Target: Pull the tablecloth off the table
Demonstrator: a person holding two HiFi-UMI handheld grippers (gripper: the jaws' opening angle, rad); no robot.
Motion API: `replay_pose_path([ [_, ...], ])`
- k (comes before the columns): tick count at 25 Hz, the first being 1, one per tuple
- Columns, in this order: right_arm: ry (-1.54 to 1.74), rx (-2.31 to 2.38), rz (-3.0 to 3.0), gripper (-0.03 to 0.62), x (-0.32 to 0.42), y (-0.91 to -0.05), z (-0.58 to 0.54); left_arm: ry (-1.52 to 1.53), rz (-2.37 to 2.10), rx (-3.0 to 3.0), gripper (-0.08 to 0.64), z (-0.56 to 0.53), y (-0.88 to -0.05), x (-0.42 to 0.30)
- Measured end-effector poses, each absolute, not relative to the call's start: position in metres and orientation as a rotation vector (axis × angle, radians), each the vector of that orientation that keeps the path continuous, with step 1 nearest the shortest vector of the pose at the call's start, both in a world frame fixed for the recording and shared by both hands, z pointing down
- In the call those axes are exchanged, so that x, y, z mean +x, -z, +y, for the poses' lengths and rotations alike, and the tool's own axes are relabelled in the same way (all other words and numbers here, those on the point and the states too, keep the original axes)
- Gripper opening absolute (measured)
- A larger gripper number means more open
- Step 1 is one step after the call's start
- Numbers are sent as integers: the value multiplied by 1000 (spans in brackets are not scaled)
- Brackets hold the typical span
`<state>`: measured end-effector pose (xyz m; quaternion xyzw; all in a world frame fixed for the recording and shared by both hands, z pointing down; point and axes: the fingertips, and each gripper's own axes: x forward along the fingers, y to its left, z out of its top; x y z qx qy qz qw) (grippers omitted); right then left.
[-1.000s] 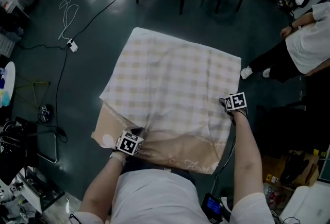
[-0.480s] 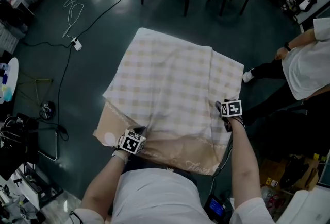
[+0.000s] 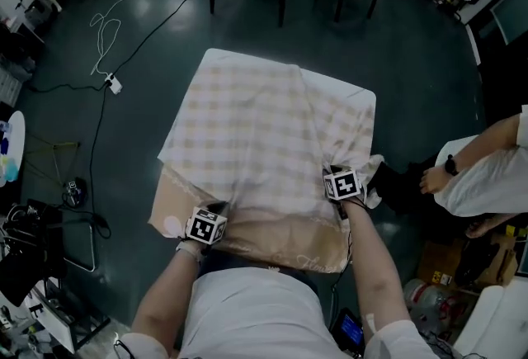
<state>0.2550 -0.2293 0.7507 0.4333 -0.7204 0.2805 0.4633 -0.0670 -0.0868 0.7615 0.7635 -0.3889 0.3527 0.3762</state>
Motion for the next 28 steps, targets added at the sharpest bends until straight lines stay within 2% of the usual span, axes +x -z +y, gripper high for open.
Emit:
replay_pose_path([
  [5,-683,1052,-1794,85,242,-752,-206,-857,-954,1953,15,-86,-753,-67],
  [12,-719,1042,-1826,64,235,-746,-180,-853,-1156,2036,19,-147,-712,-99],
  [15,-725,1034,-1843,56,223,-750,-166,-915,-1222,2051,143,-180,-713,-122],
  [19,-722,1015,-1850,52,210,-753,-146,-1006,-1297,2032,217,-218,-723,-148],
  [25,-781,984,-1894,44,187,-752,-117,-1118,-1294,1923,270,-239,-753,-168],
  [28,-815,962,-1916,43,174,-752,-104,-1013,-1288,1875,278,-240,-762,-169],
])
